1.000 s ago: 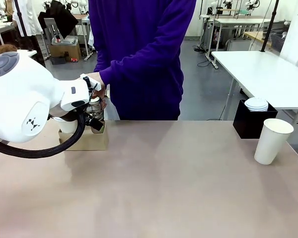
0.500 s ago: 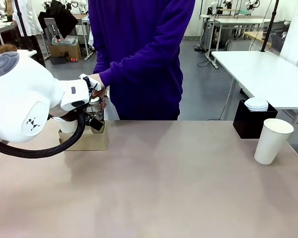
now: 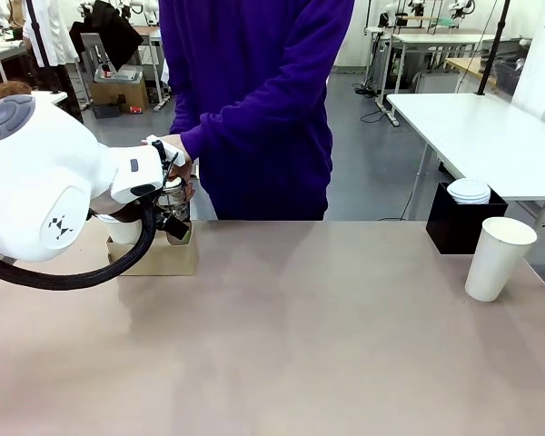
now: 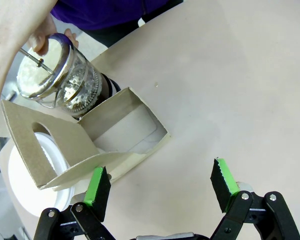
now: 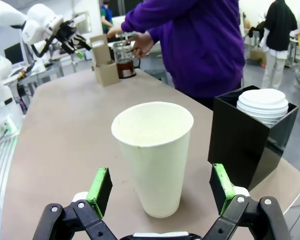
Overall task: Pour a drink into a cup and package it in a carrier.
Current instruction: Pick up the 600 ml Paper Cup and place it in the middle top area of the table.
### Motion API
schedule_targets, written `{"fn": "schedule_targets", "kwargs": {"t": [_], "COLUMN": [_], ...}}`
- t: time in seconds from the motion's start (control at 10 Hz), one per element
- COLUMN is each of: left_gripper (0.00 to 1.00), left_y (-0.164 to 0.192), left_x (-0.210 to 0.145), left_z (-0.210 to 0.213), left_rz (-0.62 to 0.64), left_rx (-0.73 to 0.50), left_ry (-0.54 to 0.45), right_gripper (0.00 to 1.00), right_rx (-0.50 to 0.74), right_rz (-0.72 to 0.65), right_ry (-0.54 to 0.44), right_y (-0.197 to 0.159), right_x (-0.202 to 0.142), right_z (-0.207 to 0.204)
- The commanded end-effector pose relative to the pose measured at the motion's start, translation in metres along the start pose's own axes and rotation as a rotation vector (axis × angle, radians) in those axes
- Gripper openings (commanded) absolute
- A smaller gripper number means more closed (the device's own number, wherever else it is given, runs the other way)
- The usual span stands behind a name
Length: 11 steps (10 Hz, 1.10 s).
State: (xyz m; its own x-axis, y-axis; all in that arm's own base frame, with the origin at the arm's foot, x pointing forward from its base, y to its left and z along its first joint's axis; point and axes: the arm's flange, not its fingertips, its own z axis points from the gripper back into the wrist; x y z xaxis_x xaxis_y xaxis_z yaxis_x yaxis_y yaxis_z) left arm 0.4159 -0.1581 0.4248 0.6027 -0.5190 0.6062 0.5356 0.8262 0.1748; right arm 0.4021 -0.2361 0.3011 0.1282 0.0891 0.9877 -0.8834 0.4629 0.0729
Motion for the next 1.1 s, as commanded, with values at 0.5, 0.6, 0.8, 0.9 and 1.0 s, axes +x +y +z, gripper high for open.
{"fn": "schedule_targets", "kwargs": {"t": [0.5,0.6,0.8,0.9,1.0], "left_gripper": [1.00,1.00,1.00,1.00,1.00], "left_y": [0.000,0.000,0.000,0.000,0.000], "left_x": [0.000,0.000,0.000,0.000,0.000], "left_z": [0.001,0.001,0.001,0.001,0.001], "left_rz": [0.000,0.000,0.000,0.000,0.000], "left_rx": [0.001,0.001,0.001,0.001,0.001], "left_ry": [-0.003,-0.003,-0.003,-0.003,-0.003], "right_gripper": [1.00,1.00,1.00,1.00,1.00], "right_rx": [-0.029,-0.034,-0.043,-0.051,-0.064], "right_rz": [0.025,0.022,0.011,0.015,0.013], "right_ry": [-0.110,-0.125,-0.150,-0.154,-0.161], "right_y": [-0.001,0.000,-0.003,-0.002,-0.003], "right_x": [-0.043,-0.046,-0.053,-0.054,-0.057], "right_z": [-0.042,-0.048,-0.062,-0.067,-0.074]}}
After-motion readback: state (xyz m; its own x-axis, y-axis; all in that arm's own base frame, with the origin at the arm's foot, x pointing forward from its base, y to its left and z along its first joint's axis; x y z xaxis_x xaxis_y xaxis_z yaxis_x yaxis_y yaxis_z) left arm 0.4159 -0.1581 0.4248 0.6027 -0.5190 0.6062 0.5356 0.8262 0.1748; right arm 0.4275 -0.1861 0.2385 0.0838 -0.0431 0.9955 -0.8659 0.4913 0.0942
